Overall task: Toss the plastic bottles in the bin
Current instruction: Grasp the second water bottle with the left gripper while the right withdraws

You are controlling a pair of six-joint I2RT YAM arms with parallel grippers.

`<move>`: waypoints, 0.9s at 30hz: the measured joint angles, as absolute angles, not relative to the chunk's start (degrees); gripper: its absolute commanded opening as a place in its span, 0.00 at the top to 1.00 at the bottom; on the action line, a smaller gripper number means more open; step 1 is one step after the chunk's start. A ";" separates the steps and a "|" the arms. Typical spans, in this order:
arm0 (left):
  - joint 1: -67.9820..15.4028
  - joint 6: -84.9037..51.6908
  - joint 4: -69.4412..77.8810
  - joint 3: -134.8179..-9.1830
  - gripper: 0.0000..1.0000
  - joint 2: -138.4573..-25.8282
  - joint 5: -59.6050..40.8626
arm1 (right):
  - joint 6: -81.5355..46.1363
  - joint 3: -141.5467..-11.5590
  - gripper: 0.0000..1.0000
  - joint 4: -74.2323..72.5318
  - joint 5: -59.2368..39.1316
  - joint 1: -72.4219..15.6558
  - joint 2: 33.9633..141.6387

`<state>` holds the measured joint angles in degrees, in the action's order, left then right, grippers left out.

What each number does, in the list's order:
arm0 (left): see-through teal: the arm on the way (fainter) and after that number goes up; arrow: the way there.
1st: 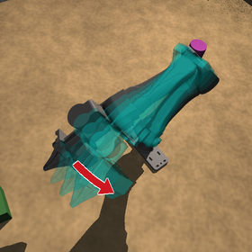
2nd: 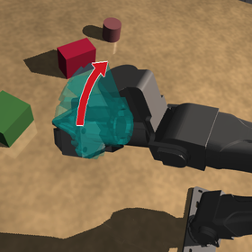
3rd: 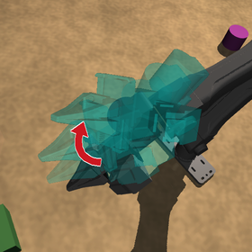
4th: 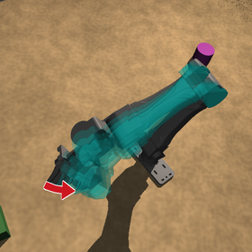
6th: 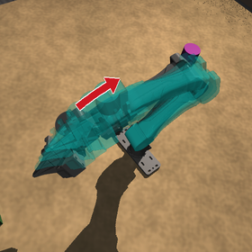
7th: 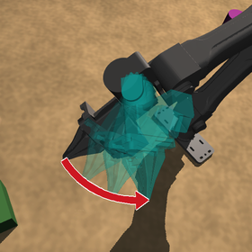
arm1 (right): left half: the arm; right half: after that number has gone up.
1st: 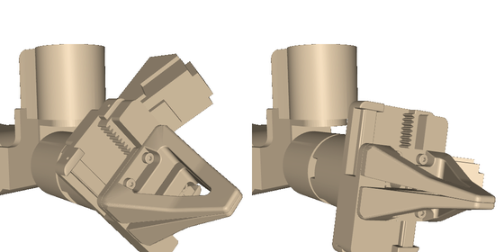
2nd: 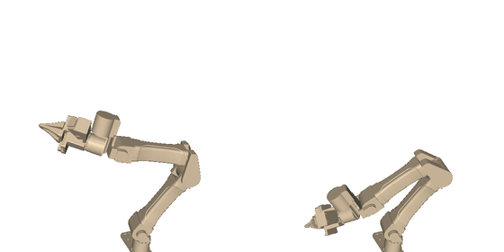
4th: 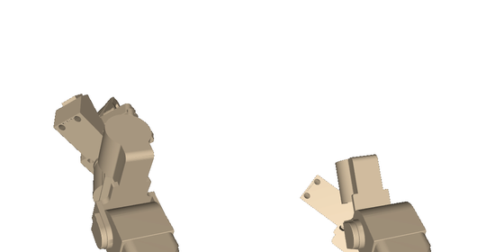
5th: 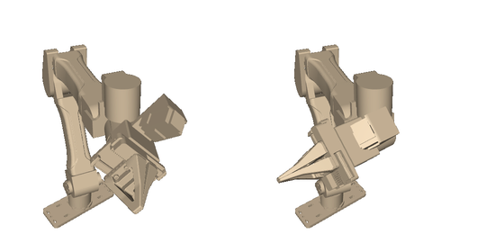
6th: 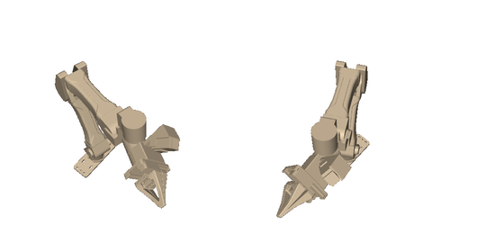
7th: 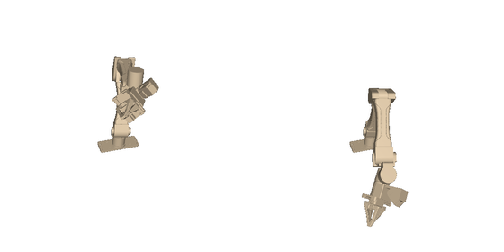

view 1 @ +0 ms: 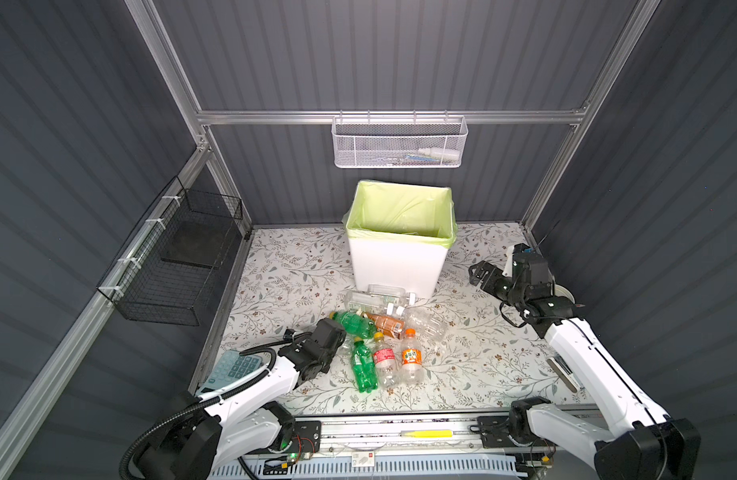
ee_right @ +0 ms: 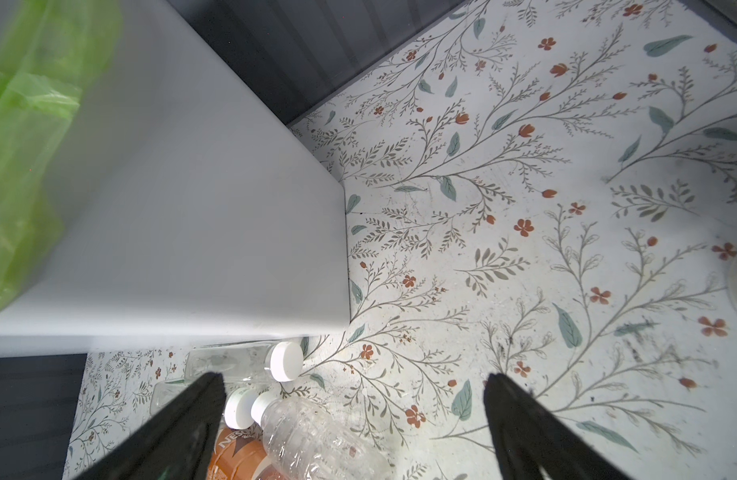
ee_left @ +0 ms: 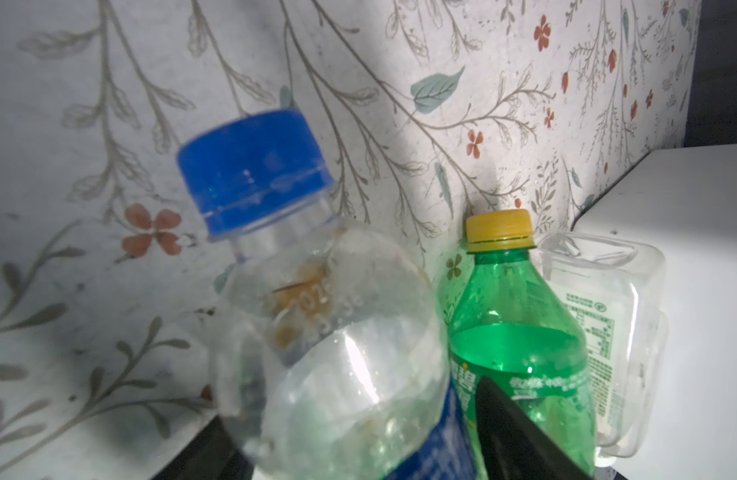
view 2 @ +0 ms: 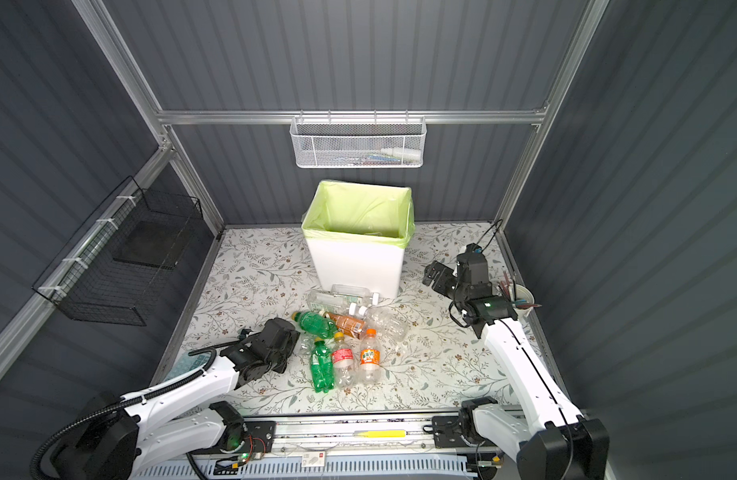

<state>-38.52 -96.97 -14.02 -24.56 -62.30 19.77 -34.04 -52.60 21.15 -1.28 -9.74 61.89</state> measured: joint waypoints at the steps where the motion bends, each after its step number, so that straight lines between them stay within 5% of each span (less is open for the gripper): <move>1: -38.39 -97.12 -13.69 -24.56 0.23 -62.41 19.88 | -34.02 -52.62 0.01 21.15 -1.28 -9.74 62.00; 27: -36.27 -96.40 -17.65 -23.73 0.56 -57.10 23.40 | -31.97 -54.50 0.01 24.08 0.03 -9.65 63.57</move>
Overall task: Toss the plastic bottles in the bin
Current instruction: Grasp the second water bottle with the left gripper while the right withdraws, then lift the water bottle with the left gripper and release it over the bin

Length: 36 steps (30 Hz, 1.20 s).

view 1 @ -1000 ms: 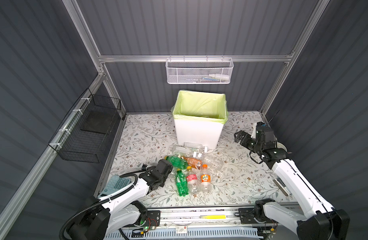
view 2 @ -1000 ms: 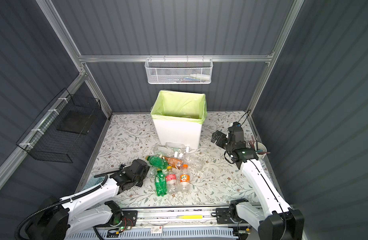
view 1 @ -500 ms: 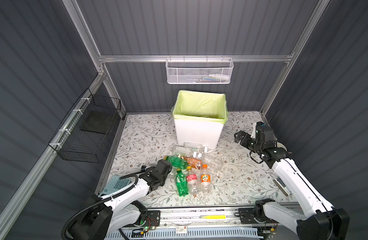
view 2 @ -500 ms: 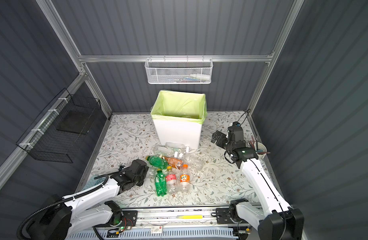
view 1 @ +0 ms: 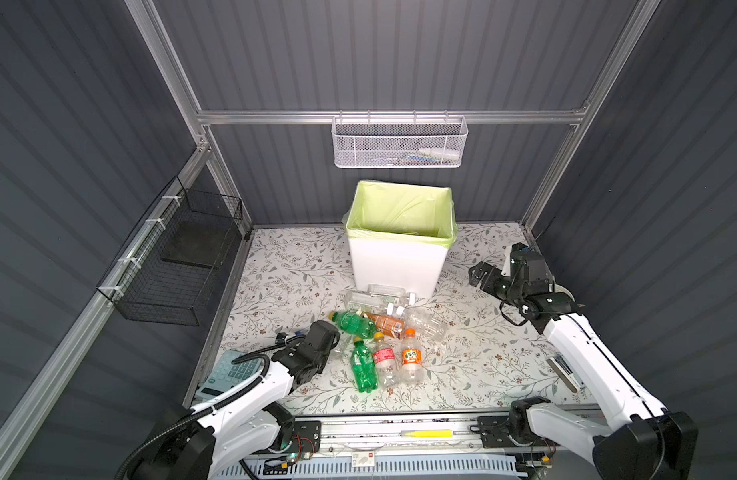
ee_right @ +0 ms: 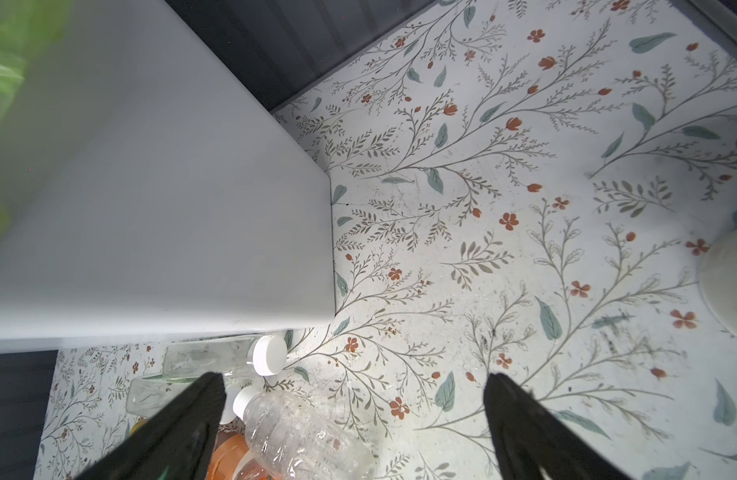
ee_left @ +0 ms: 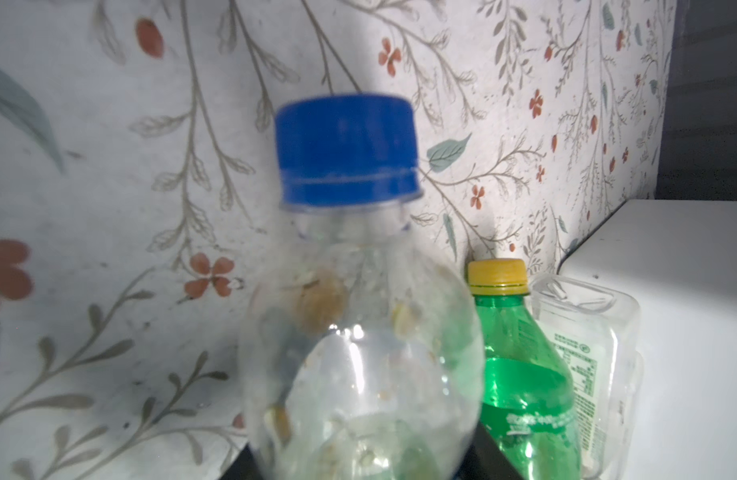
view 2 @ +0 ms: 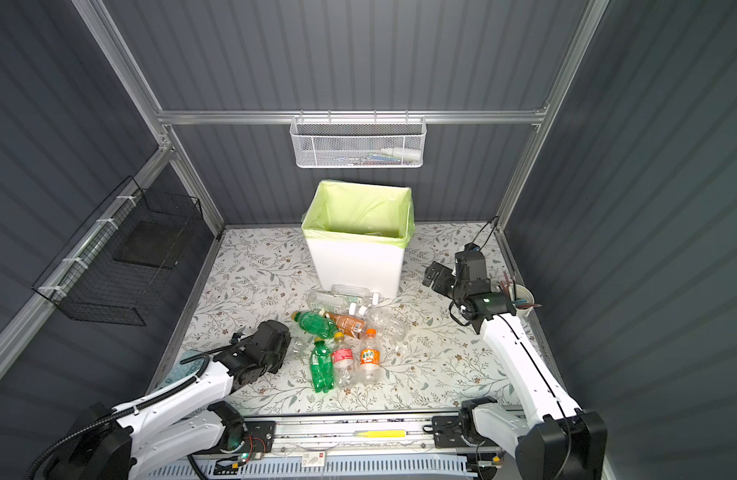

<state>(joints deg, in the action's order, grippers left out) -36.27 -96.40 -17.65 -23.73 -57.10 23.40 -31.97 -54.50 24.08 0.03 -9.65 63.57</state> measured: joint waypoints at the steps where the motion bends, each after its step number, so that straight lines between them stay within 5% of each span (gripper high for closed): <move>1: -36.27 -94.83 -19.68 -25.52 0.57 -56.31 24.45 | -31.62 -54.74 0.01 24.12 0.14 -9.43 63.57; 7: -36.27 -75.37 -27.53 -48.05 0.56 -54.94 34.72 | -30.15 -55.35 0.01 24.10 1.74 -6.76 62.00; 13: -36.18 -42.09 -16.01 -74.67 0.53 -61.08 41.74 | -29.50 -55.35 0.01 23.62 3.55 -4.25 57.12; 21: -35.64 -22.76 -9.63 -106.94 0.43 -88.60 26.44 | -30.48 -53.34 0.01 20.80 2.87 -4.03 54.37; 23: -35.70 -22.50 -12.29 -113.12 0.32 -97.10 20.53 | -31.14 -52.45 0.01 20.58 1.69 -4.01 54.89; 26: -36.86 -20.71 -17.04 -114.41 0.02 -106.02 14.24 | -31.51 -52.07 0.01 20.73 0.23 -4.01 55.88; 31: -39.99 -15.70 -18.94 -107.50 0.00 -104.05 13.47 | -31.44 -52.10 0.01 20.58 0.19 -4.01 55.42; 36: -41.06 -11.90 -13.85 -100.66 0.00 -87.55 16.99 | -32.16 -52.10 0.01 20.32 -0.10 -4.01 55.46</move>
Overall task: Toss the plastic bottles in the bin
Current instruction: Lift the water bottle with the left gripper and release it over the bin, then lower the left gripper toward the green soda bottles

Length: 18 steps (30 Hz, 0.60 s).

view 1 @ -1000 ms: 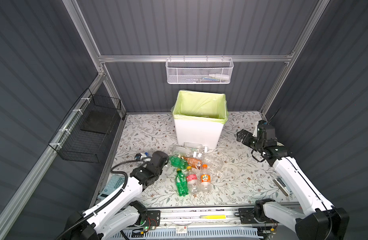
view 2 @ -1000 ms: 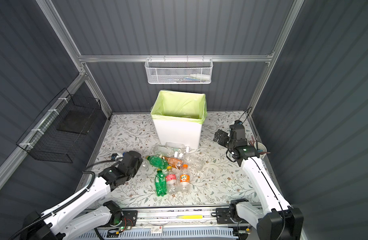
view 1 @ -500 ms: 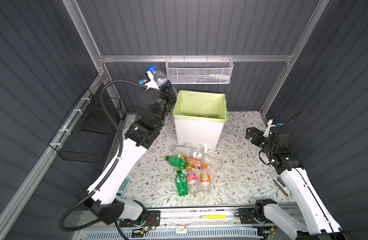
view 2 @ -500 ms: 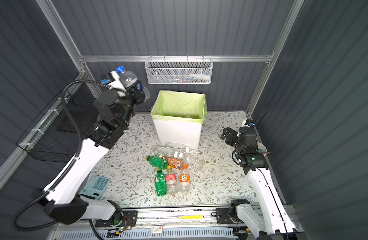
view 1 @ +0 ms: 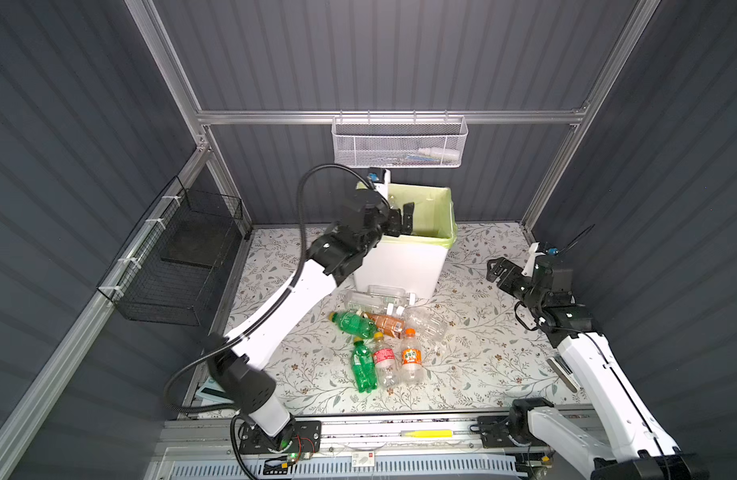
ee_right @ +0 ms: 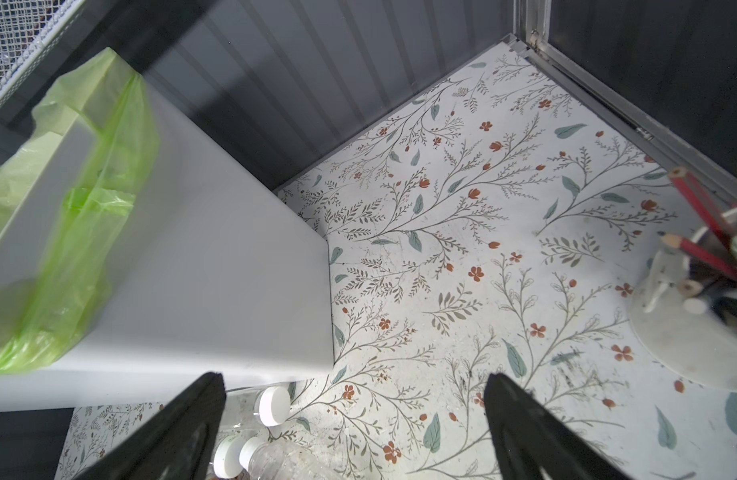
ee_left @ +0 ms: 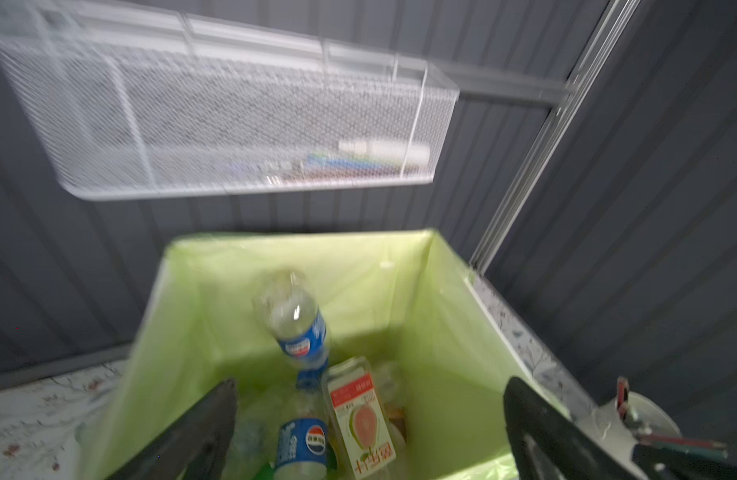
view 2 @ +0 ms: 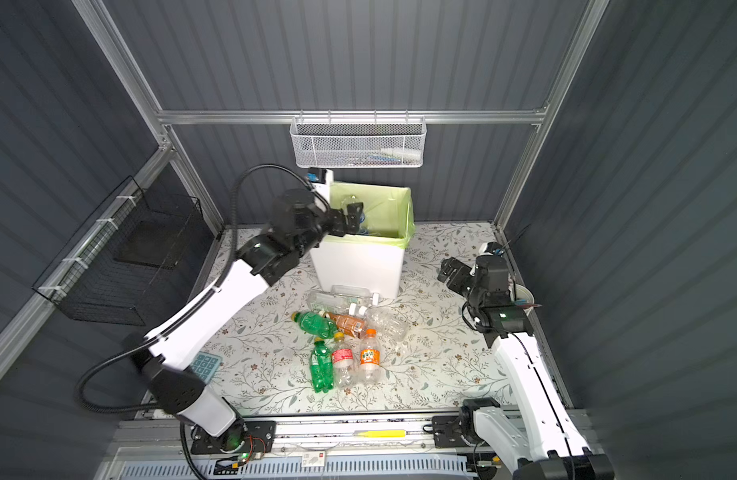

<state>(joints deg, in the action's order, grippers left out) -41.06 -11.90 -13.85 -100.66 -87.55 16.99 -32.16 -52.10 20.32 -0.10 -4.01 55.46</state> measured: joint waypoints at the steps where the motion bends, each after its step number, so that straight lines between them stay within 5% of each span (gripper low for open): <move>1: -40.86 -11.68 -12.73 -99.63 0.00 -84.77 17.93 | -32.45 -52.10 0.01 20.12 -0.27 -4.01 55.53; 8: -40.40 -12.95 -12.69 -90.37 0.00 -74.98 25.15 | -33.41 -52.10 0.01 19.70 -1.26 -4.01 55.72; 18: -40.88 -26.68 -36.40 -74.59 0.00 -72.10 30.81 | -34.57 -50.89 0.01 19.53 -2.09 -4.01 56.38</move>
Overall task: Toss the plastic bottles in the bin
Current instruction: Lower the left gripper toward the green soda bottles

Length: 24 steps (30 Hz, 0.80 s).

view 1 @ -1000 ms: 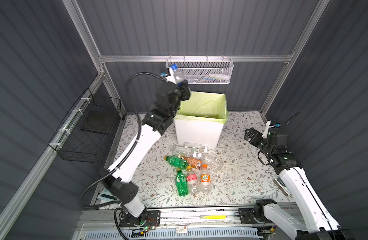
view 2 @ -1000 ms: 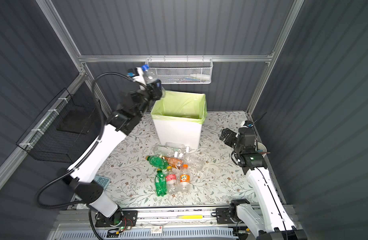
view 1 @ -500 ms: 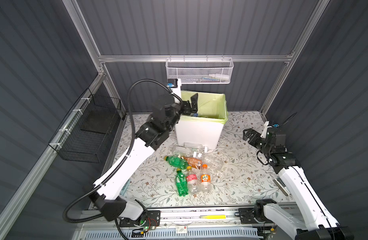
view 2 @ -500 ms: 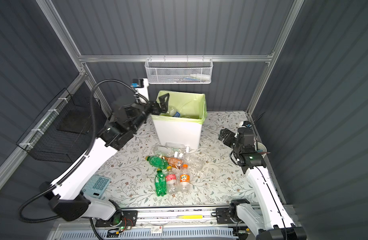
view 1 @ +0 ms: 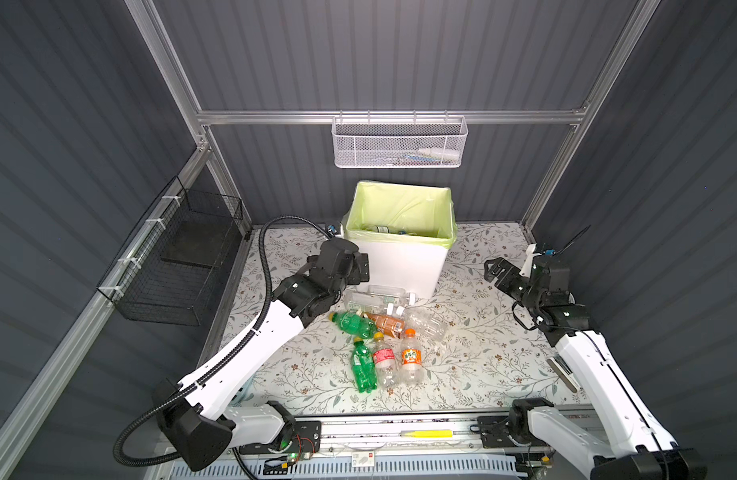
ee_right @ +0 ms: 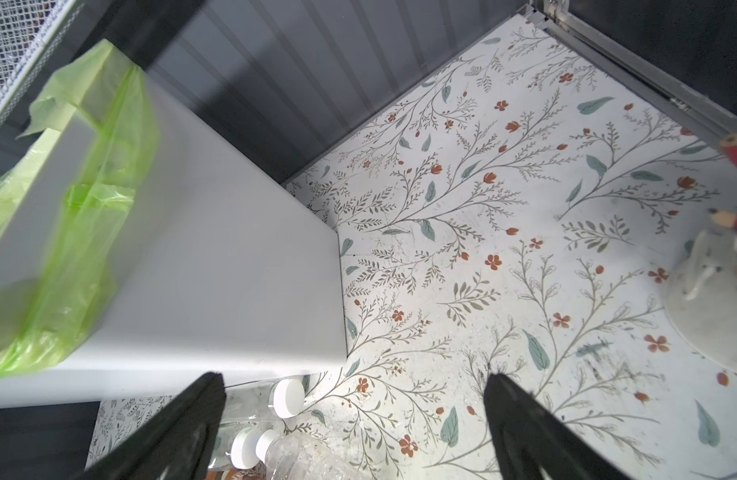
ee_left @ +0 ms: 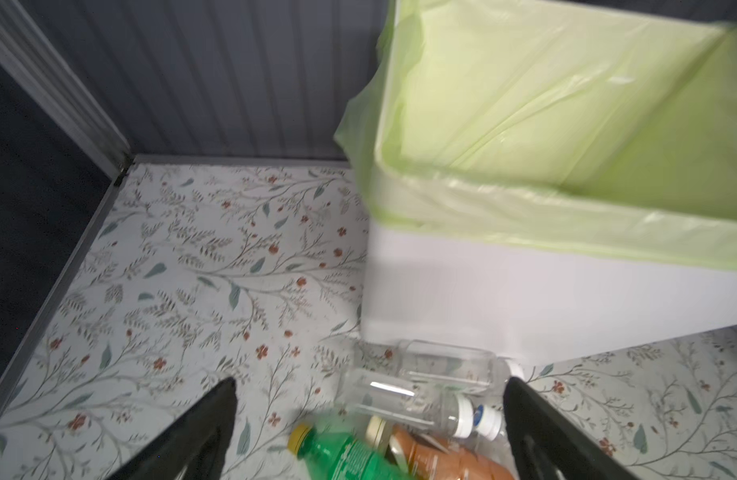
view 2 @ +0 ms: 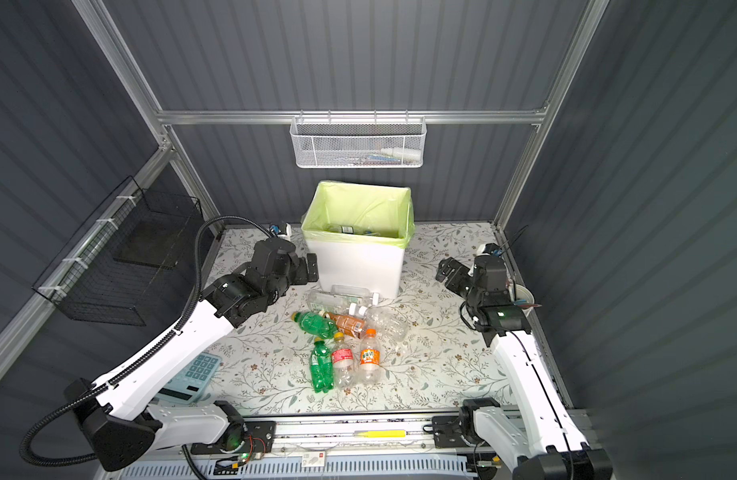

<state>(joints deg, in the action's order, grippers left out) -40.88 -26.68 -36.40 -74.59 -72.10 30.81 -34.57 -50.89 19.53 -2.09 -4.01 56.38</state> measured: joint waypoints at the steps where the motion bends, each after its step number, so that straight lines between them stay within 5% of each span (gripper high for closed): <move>1: -41.17 -28.36 -38.30 -73.60 0.00 -71.05 31.09 | -34.63 -50.70 0.01 19.53 -2.13 -4.01 56.51; 12: -52.71 -48.73 -48.75 -56.86 0.00 -67.51 29.02 | -35.42 -50.48 0.01 19.29 -2.66 -4.01 59.33; 24: -53.71 -54.70 -41.56 -45.91 0.00 -73.01 19.51 | -35.64 -50.46 0.01 19.29 -2.66 -4.01 59.53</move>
<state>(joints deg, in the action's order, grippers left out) -53.71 -54.70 -41.56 -45.91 -73.01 19.51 -35.64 -50.46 19.29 -2.66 -4.01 59.53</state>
